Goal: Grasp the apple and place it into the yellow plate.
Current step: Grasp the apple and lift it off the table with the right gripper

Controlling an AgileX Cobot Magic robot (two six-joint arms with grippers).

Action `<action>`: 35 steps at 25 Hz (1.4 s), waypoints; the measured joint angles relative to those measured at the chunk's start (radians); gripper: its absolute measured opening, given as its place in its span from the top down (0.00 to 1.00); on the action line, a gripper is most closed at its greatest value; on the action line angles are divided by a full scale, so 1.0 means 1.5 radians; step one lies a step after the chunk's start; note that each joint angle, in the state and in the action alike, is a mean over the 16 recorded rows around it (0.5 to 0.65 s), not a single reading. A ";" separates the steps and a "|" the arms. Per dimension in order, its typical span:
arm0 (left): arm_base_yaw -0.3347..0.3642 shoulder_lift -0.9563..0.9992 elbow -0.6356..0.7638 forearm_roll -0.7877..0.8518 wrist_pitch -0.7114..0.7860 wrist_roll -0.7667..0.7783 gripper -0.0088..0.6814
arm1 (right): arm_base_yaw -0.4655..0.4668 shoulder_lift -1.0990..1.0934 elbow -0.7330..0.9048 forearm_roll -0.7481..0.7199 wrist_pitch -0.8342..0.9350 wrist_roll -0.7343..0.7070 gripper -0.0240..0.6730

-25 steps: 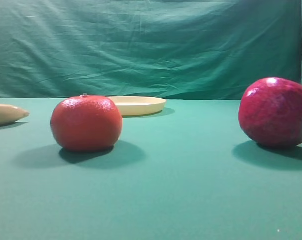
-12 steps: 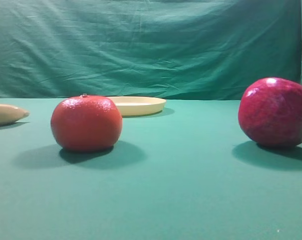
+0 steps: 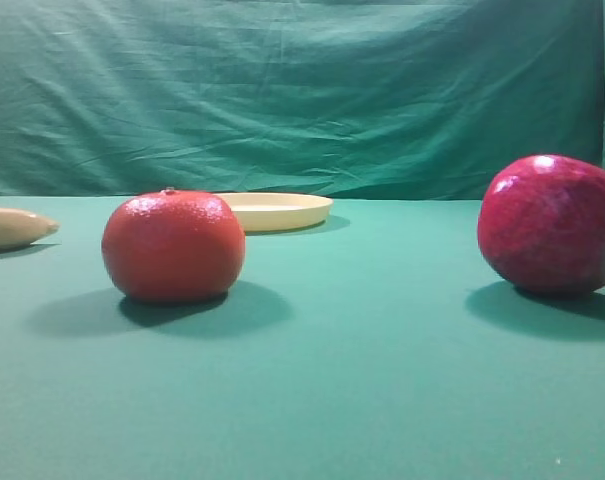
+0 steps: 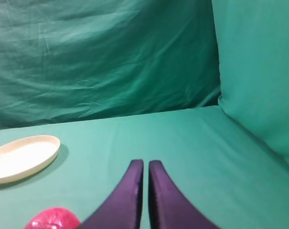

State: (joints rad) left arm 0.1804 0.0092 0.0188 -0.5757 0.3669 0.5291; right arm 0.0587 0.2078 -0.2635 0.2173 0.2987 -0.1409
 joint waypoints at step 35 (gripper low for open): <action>0.000 0.000 0.000 0.000 0.000 0.000 0.76 | 0.173 0.617 -0.283 0.064 0.246 -0.183 0.97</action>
State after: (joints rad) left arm 0.1804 0.0092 0.0188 -0.5757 0.3669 0.5291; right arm 0.3175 1.1336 -0.6887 0.3129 0.6682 -0.4152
